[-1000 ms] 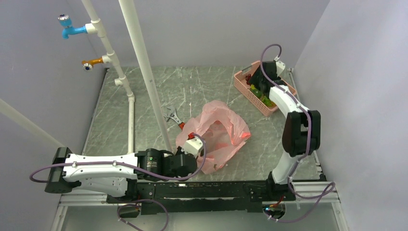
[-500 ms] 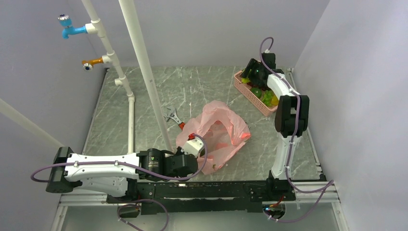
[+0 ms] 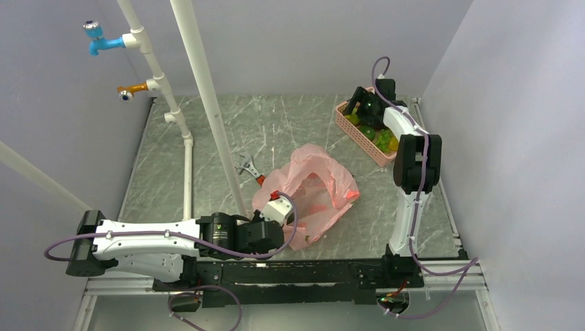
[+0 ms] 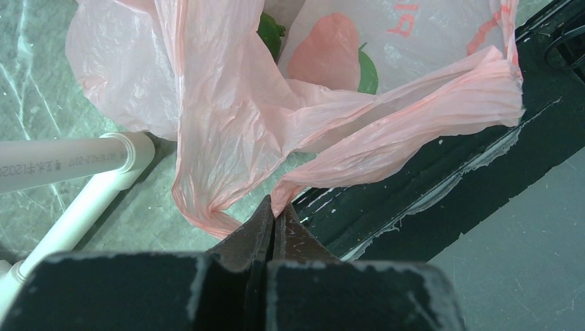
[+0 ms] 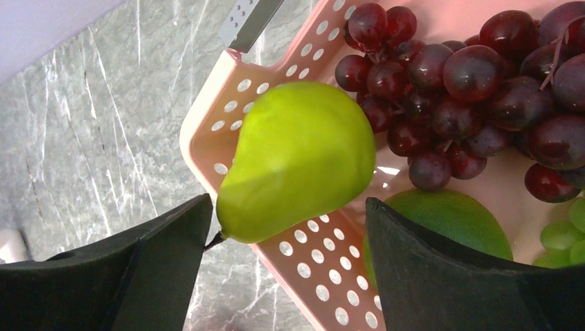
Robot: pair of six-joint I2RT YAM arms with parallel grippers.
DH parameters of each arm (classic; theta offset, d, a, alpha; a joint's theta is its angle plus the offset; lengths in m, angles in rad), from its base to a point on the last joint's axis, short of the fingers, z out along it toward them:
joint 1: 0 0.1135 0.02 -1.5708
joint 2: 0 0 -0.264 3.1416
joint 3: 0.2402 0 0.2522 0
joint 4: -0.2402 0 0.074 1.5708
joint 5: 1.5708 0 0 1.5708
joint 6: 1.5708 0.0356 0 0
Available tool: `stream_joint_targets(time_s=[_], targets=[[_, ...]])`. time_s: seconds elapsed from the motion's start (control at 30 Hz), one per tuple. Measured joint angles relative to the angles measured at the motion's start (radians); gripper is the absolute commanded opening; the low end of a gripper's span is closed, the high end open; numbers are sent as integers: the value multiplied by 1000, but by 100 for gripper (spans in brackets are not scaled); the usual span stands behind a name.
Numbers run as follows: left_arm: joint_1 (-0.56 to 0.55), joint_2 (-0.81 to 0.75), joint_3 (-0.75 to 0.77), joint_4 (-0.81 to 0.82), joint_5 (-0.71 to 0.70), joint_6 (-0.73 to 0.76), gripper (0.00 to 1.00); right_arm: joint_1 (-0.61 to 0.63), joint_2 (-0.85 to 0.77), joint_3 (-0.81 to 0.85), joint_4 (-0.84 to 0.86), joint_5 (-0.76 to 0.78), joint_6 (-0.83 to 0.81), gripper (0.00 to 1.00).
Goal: Take the fake fruits out of the plastic bag
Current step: Place the fake fruit in the bin, then take out the fake fruit from the plastic bag.
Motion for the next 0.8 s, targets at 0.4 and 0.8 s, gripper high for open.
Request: stream_joint_targets(time_s=[0.4, 0.8], targets=[[0, 0, 0, 3, 1, 0, 0, 18, -324, -293, -3, 82, -39, 83], [0, 39, 9, 39, 6, 14, 0, 35, -933, -972, 127, 39, 6, 77]])
